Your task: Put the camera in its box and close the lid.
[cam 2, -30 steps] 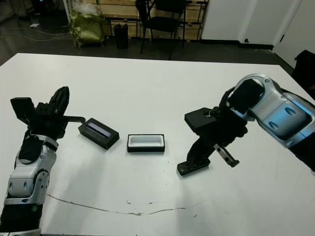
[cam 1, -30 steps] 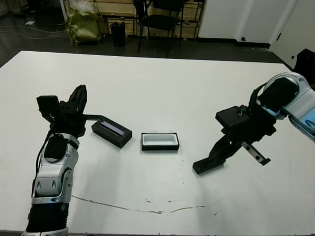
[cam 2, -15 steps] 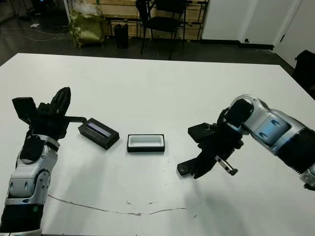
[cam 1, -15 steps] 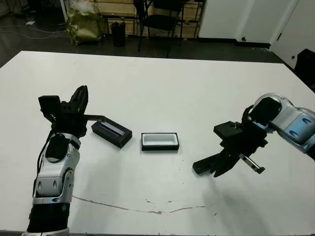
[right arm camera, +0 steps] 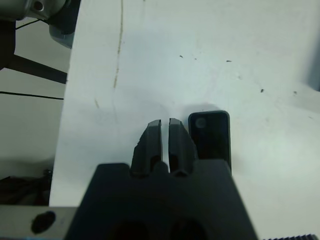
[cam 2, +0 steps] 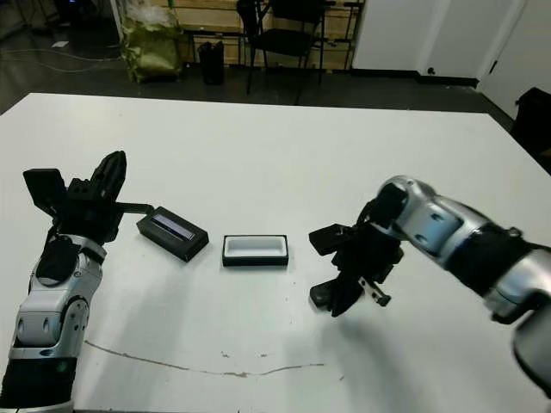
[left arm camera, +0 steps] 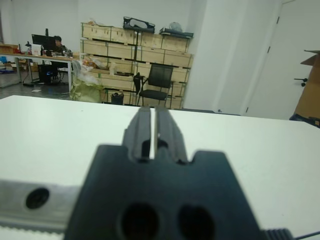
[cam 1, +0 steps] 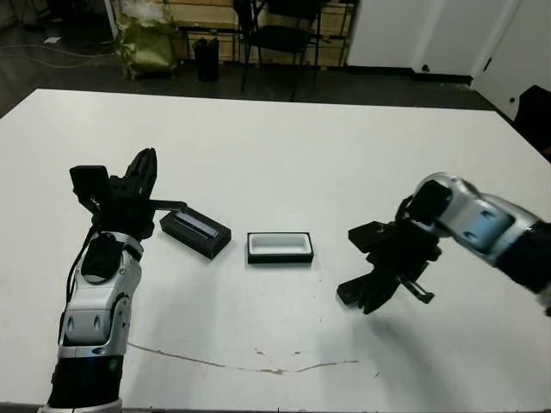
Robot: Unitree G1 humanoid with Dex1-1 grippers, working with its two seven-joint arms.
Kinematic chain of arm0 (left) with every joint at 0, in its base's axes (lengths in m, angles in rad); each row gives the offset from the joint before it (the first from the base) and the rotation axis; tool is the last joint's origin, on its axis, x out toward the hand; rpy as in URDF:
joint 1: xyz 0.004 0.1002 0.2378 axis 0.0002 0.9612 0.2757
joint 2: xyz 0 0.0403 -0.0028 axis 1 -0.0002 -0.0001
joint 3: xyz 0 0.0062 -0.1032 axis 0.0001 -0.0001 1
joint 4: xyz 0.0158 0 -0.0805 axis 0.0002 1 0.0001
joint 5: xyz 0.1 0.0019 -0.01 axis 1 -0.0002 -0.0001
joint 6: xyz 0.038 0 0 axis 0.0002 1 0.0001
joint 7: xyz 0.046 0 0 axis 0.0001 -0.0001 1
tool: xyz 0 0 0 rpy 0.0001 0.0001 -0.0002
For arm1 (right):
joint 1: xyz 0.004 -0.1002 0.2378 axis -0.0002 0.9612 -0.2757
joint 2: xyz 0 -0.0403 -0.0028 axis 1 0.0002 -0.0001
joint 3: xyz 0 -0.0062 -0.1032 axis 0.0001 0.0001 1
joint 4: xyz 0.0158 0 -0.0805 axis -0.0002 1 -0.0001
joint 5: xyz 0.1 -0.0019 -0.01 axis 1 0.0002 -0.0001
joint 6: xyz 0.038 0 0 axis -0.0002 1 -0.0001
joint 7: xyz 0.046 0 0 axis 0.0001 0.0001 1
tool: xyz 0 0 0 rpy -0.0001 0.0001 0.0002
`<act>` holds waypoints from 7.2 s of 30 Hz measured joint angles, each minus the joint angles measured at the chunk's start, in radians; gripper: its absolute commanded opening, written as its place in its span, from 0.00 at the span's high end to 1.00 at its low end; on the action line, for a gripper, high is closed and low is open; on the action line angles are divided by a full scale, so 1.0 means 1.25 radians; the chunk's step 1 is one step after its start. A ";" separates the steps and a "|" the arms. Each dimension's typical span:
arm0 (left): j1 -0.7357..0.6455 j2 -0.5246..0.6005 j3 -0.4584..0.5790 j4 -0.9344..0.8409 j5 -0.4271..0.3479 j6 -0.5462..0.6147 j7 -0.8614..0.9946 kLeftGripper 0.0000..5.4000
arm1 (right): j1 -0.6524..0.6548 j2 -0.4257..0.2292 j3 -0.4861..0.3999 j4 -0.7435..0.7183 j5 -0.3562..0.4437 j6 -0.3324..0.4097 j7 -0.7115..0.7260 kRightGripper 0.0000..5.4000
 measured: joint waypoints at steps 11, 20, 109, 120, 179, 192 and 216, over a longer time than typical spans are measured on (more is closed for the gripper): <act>0.000 0.000 -0.004 -0.001 0.004 -0.001 0.002 1.00 | -0.018 0.011 -0.008 -0.009 -0.016 -0.033 0.000 1.00; 0.000 0.000 -0.004 -0.002 0.009 -0.001 0.001 1.00 | -0.018 0.019 -0.028 0.011 -0.011 -0.063 0.000 1.00; 0.008 -0.017 -0.007 -0.005 0.020 -0.008 0.010 1.00 | 0.062 -0.124 -0.130 -0.029 -0.006 -0.088 0.001 1.00; 0.009 -0.022 -0.007 -0.005 0.023 -0.011 0.010 1.00 | 0.059 -0.096 -0.101 -0.017 -0.033 -0.041 0.001 1.00; 0.022 -0.030 -0.007 -0.033 0.026 0.008 0.022 1.00 | 0.061 0.068 -0.274 0.187 -0.327 -0.163 -0.009 1.00; 0.023 -0.030 -0.007 -0.031 0.026 0.001 0.021 1.00 | 0.012 0.152 -0.354 0.441 -0.392 -0.273 -0.064 1.00; 0.026 -0.033 -0.005 -0.032 0.023 -0.011 0.016 1.00 | 0.004 0.093 -0.568 0.288 -0.234 -0.063 -0.011 1.00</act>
